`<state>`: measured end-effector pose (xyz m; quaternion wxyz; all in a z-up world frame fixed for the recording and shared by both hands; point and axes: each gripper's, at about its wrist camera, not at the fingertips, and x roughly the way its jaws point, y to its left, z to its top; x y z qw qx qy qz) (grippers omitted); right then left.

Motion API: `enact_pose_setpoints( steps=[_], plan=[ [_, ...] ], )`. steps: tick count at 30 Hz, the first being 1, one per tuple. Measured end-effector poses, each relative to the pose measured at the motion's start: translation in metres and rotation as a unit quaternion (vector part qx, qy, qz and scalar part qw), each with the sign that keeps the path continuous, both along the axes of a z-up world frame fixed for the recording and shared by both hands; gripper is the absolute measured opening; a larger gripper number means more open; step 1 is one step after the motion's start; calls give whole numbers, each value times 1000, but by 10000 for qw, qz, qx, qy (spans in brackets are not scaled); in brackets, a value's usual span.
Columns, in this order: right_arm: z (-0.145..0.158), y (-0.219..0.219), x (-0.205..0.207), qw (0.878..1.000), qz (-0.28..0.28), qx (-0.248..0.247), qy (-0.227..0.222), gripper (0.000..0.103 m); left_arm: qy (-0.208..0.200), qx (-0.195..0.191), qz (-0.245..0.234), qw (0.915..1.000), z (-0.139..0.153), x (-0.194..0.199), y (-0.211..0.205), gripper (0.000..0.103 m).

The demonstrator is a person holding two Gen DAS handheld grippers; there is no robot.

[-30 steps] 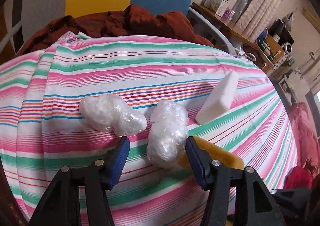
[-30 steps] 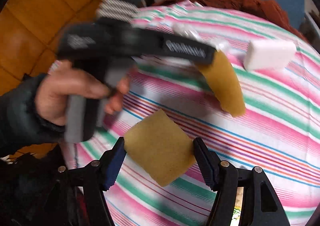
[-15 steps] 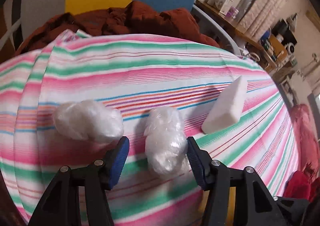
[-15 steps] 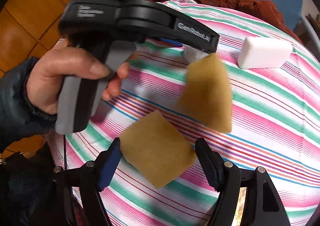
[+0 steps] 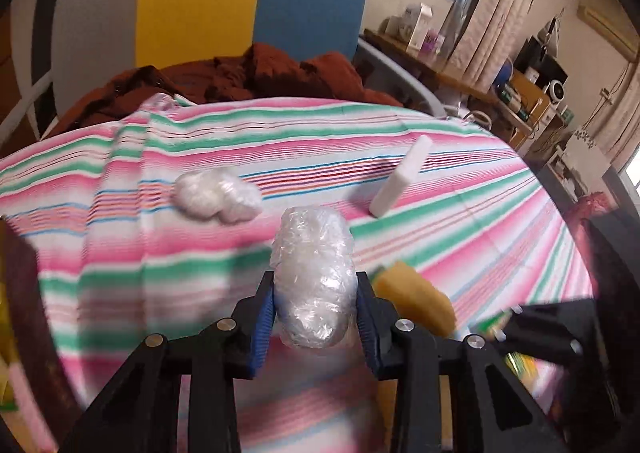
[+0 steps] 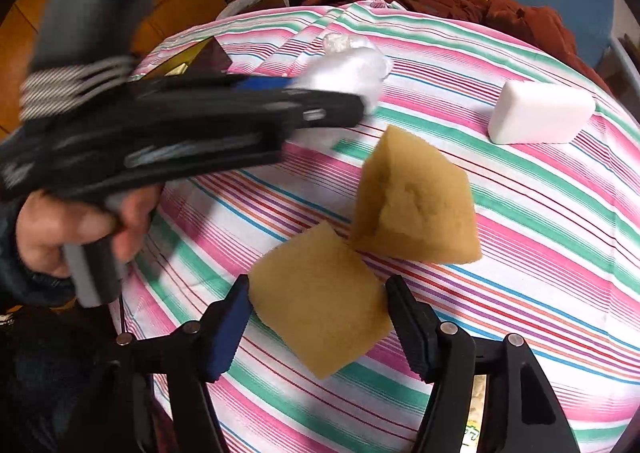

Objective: Organize objects
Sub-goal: 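Carry the yellow sponge and wrapped bundle into the gold tray and release both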

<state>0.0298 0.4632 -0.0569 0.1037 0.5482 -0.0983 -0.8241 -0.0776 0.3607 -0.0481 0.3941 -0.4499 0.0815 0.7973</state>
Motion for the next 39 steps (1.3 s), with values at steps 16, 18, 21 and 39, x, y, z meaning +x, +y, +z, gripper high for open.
enact_pose_setpoints(
  steps=[16,18,21,39],
  plan=[
    [8,-24,-2,9994,261,-211,43,65,114,260,625,9976,35,31,-133,37],
    [11,-31,-2,9993,279,-220,68,65,159,308,714,9968,39,31,-148,37],
    [14,-43,-3,9993,240,-240,137,65,166,353,823,9958,41,33,-167,37],
    [70,-124,-21,9955,-97,-228,911,65,269,709,1760,9815,49,36,-277,37]
  ],
)
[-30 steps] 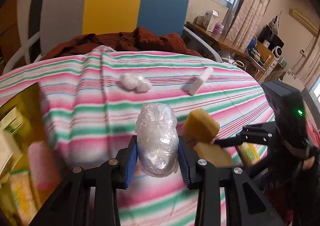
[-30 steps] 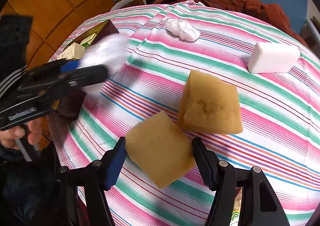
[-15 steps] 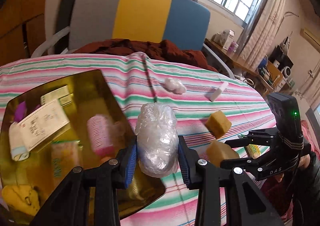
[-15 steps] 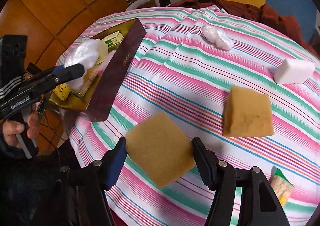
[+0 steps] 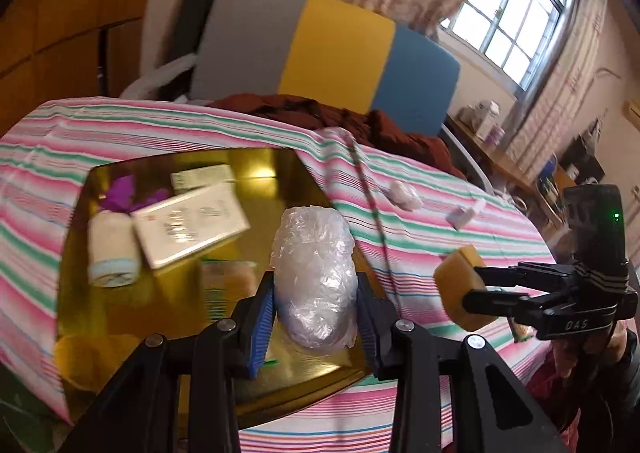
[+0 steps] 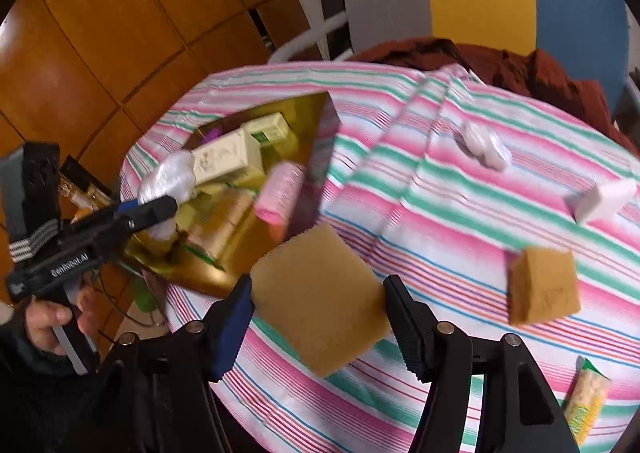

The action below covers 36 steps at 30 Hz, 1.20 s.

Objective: Organize objects
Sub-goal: 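Carry the yellow sponge and wrapped bundle into the gold tray and release both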

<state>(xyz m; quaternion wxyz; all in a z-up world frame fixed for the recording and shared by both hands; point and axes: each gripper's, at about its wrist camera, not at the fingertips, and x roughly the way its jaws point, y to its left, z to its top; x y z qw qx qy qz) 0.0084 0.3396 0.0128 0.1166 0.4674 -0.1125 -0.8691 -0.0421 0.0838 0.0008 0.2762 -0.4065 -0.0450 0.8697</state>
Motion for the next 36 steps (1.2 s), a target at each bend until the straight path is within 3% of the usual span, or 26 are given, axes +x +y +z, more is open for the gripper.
enact_pose_setpoints(
  steps=[11,19,22,25,29,36],
  plan=[
    [19,-48,-41,9996,-9,-147,228,65,-12,142,860,9962,-2,-16,-69,37],
    [30,-68,-84,9995,-95,-118,286,65,-118,105,1037,9945,-13,-29,-78,38],
    [35,-72,-105,9991,-207,-155,331,65,-166,38,1083,9940,-17,-33,-78,44],
    [40,-73,-128,9981,-360,-216,457,70,-203,22,1136,9933,-20,-36,-80,53],
    [37,-65,-152,9948,-704,-544,501,88,-222,6,1215,9923,-20,-39,-83,54],
    [31,-64,-141,9934,-737,-747,473,93,-43,-114,1277,9917,-14,-31,-84,54]
  ],
)
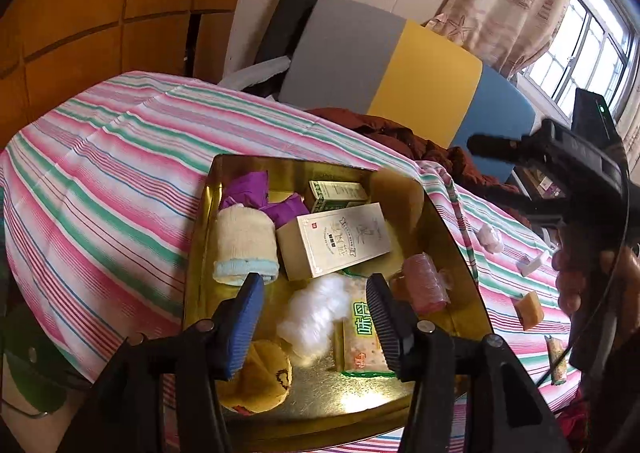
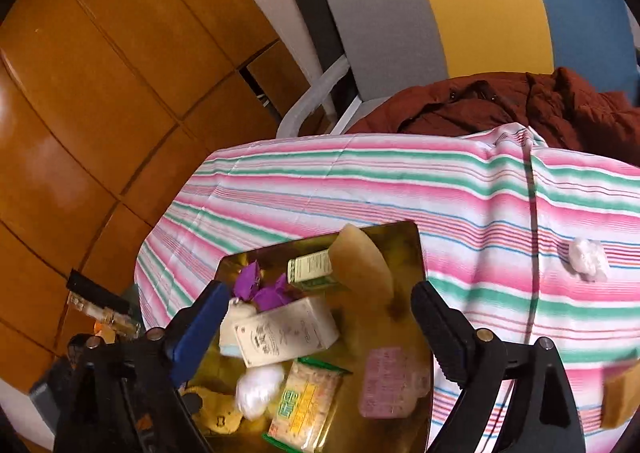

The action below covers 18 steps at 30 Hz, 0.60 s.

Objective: Organize objects
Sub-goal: 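Carry the yellow sponge and wrapped bundle into the gold tray and release both, then move both tools back over the remaining items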

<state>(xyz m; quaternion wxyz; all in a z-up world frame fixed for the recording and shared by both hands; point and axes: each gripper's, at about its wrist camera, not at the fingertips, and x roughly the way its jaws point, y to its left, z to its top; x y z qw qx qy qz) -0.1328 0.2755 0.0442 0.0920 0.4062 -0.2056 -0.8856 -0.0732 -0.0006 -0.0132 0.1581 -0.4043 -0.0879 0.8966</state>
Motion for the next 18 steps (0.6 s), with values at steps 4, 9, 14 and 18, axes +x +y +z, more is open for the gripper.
enact_pose_setpoints(
  steps=[4,9,14,18],
  plan=[
    [-5,-11,29,9991,43,414,-8,93,123,-139,34,9998,6,5,5,54],
    [-13,-21,65,9952,-67,974,52,95,201,-273,33,9994,9,13,13,54],
    [-16,-24,92,9899,-311,1377,148,97,264,-454,4,9986,10,24,19,54],
    [-14,-27,109,9839,-489,1695,281,99,409,-614,-37,9973,14,33,25,54]
  ],
)
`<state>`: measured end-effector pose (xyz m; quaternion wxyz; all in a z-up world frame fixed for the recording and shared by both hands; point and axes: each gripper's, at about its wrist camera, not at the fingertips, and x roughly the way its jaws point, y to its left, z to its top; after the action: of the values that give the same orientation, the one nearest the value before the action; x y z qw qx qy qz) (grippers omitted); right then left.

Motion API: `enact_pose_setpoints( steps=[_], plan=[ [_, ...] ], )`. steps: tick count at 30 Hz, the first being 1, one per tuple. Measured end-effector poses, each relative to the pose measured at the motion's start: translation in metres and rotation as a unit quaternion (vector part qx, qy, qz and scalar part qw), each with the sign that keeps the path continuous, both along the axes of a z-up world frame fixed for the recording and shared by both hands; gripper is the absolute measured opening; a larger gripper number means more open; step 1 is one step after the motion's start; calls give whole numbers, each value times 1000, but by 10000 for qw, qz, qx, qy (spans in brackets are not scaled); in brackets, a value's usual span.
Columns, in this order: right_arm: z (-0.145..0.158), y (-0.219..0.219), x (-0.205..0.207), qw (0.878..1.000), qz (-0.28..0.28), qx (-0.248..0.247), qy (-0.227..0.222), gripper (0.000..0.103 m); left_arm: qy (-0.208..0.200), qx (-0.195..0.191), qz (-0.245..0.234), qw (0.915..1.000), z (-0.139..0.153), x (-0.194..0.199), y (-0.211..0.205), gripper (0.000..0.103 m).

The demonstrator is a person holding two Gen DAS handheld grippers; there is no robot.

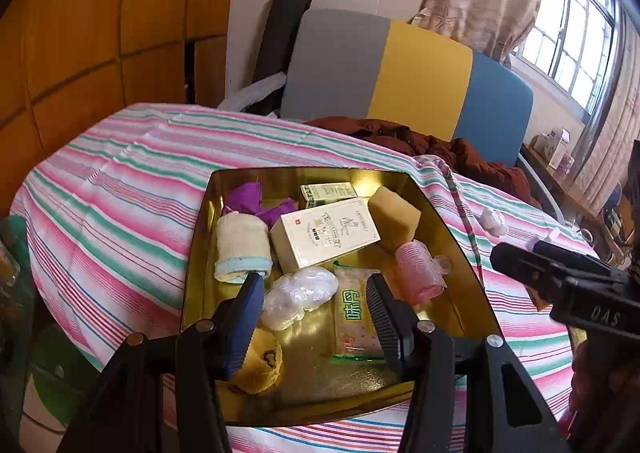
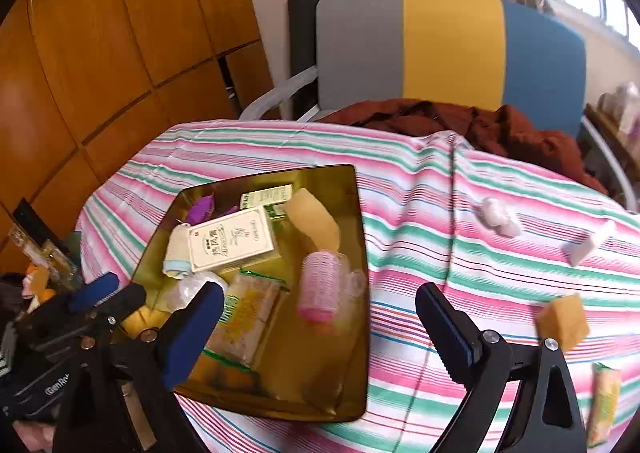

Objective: Organize objects
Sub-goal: 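Move both tools back over the remaining items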

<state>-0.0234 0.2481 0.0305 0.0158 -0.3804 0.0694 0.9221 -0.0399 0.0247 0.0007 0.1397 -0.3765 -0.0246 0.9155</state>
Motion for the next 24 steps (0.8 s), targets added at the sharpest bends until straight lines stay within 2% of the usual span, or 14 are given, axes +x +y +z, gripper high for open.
enact_pose_setpoints(
  steps=[12,24],
  plan=[
    [0,-3,30,9989,-260,359,158,101,217,-253,-289,9990,10,16,17,54],
    [-7,9,50,9970,-478,599,116,101,191,-433,-661,9967,5,26,41,54]
  ],
)
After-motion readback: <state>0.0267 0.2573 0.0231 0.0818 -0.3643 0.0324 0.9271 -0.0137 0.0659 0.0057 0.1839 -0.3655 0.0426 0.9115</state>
